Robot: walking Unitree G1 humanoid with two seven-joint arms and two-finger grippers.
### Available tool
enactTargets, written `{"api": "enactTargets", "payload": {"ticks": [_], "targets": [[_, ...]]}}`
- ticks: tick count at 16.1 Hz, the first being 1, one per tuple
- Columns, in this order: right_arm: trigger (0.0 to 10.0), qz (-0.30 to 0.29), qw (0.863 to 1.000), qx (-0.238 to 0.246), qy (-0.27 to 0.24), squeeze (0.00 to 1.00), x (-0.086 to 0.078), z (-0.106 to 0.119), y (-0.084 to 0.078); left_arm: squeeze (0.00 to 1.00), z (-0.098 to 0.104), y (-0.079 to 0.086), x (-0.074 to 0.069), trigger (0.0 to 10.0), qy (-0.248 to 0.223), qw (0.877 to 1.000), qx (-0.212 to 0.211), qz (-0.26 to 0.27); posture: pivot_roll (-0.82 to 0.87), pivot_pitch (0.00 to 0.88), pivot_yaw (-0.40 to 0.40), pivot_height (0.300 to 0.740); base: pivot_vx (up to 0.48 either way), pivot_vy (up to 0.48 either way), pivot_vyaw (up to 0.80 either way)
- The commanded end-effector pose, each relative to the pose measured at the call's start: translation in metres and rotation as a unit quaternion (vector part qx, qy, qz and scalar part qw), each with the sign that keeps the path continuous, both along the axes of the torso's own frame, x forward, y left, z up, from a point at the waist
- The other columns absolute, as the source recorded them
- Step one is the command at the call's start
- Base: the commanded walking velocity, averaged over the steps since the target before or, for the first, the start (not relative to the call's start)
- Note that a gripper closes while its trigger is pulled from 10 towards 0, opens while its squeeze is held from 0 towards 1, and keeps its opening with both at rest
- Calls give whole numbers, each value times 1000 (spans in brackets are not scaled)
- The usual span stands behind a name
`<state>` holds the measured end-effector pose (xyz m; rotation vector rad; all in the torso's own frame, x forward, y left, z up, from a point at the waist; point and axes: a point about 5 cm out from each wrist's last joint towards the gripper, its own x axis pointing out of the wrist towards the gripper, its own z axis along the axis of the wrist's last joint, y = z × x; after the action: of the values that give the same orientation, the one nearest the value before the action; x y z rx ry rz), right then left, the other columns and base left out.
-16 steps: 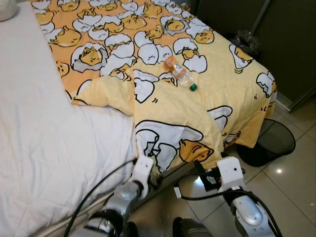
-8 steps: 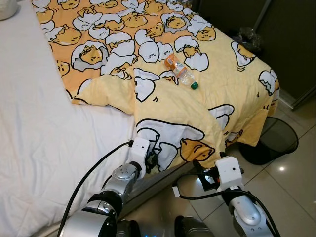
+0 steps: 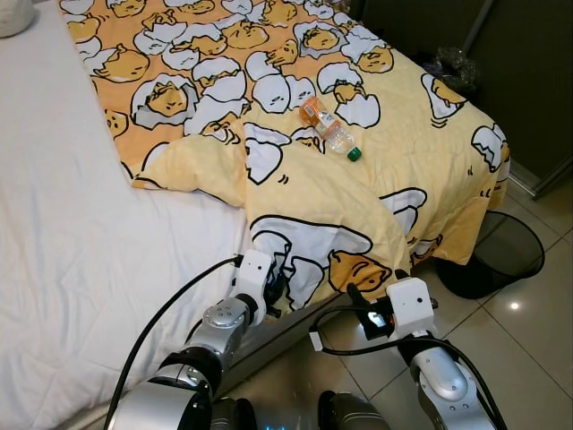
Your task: Clean up the room
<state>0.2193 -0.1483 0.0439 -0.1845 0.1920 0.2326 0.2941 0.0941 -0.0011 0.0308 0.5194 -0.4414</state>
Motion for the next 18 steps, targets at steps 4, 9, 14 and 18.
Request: {"api": "enactTargets", "payload": {"ticks": [4,9,14,18], "targets": [[10000,-4,1000,0,11,0,0,-5,-2,0,6,3,4,0,-27,999,8,-17,-212,132,18,731,0,0,0],[10000,-3,1000,1,13,0,1,-6,-1,0,4,12,5,10000,-28,998,56,-15,-207,137,22,731,0,0,0],[10000,1,1000,0,20,0,0,-9,-1,0,6,7,-3,10000,-55,982,63,-169,-207,136,18,731,0,0,0],[10000,6,1000,-3,22,0,2,-10,-1,0,2,15,-8,10000,-38,970,94,-223,-205,132,19,731,0,0,0]]}}
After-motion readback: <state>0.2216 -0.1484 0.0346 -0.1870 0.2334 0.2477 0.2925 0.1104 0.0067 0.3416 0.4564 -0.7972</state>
